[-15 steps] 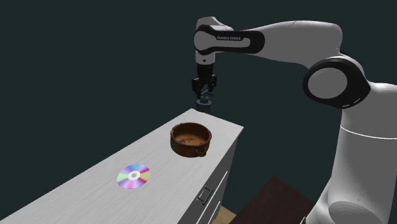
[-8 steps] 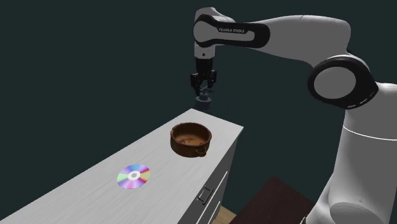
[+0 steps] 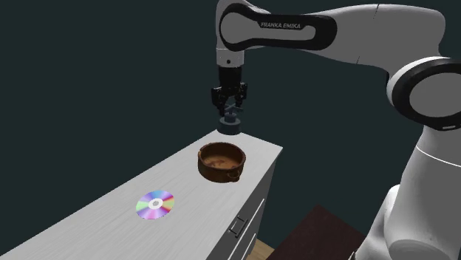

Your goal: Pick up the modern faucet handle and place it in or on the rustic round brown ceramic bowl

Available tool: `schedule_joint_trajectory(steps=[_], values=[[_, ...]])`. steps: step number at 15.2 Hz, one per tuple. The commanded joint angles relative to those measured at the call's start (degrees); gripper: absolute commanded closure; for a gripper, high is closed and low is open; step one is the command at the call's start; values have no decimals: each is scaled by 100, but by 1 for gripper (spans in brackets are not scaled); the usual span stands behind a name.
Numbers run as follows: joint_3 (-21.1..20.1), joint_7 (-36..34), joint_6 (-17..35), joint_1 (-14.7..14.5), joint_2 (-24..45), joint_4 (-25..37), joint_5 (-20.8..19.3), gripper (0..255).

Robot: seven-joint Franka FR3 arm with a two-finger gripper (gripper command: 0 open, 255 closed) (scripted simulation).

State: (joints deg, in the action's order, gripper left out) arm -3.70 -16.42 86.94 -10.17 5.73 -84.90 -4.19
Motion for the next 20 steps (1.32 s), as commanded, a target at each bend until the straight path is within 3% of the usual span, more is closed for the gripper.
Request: schedule_joint_trajectory(steps=[1, 4, 20], values=[[-114, -256, -64, -139, -114, -63, 11, 255], [-275, -596, -125, -320, -265, -175, 38, 255], [-263, -649, 1156, -303, -434, -1624, 52, 255]])
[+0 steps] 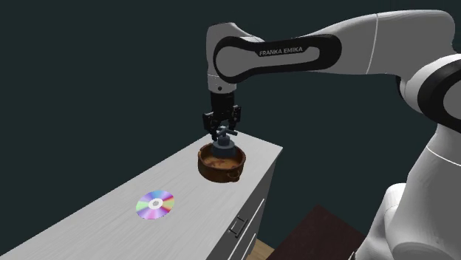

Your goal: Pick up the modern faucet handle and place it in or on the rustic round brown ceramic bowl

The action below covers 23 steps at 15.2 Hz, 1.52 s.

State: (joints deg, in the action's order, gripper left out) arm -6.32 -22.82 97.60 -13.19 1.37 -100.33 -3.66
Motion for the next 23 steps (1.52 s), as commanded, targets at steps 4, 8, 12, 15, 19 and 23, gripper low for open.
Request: schedule_joint_trajectory(steps=[4, 8, 12, 15, 19, 23], values=[[0, -19, 276, 0, 8, -262, -4, 255], [0, -19, 276, 0, 9, -262, -4, 255], [0, -20, 276, 0, 9, -262, -4, 0], [0, -20, 276, -1, 9, -262, -4, 0], [-17, -17, -314, -19, 68, 387, -3, 0], [-22, -17, -473, -24, 97, 573, -5, 0]])
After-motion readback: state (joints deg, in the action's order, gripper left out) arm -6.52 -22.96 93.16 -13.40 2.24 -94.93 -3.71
